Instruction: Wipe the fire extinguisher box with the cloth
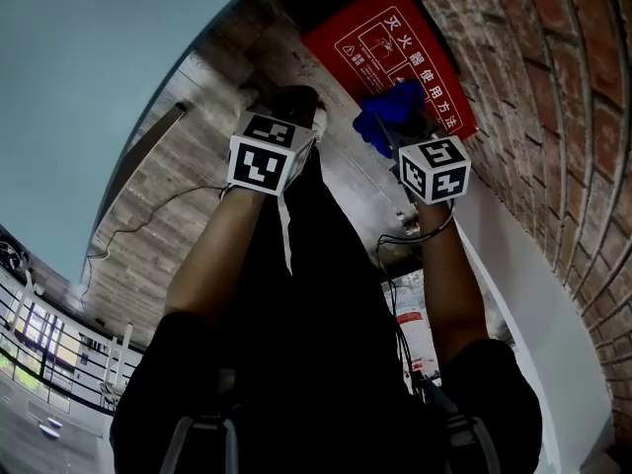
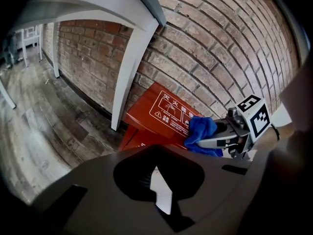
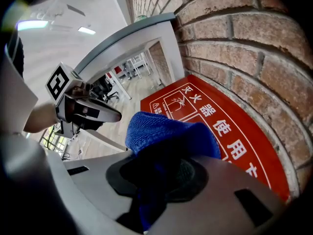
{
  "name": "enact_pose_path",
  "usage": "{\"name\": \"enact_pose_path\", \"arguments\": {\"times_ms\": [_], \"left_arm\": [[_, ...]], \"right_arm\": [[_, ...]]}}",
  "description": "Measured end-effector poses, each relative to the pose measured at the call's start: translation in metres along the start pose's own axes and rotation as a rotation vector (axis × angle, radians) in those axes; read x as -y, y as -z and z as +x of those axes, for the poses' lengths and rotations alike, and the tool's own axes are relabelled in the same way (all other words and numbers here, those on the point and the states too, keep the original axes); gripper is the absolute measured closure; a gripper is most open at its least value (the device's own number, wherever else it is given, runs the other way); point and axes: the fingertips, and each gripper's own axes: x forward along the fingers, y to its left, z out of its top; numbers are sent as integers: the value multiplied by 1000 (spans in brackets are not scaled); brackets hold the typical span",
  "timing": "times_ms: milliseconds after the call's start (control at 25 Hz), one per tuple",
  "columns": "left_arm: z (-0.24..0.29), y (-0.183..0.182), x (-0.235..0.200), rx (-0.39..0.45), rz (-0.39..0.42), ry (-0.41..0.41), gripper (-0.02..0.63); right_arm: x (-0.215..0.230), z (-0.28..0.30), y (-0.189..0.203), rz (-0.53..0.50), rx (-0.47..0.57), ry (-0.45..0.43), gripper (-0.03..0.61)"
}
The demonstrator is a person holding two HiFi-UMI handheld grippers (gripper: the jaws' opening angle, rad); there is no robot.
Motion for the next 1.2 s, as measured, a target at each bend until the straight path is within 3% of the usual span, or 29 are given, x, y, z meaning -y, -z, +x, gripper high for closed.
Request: {"name": "enact_pose_path", "arguments": {"times_ms": [760, 1200], "left_arm": [[5, 10, 9, -26, 15, 18, 609], [8, 10, 10, -32, 20, 33, 609]], "right_arm": [[41, -66, 94, 118, -101, 136, 482], [43, -71, 105, 115, -114, 169, 482]]}}
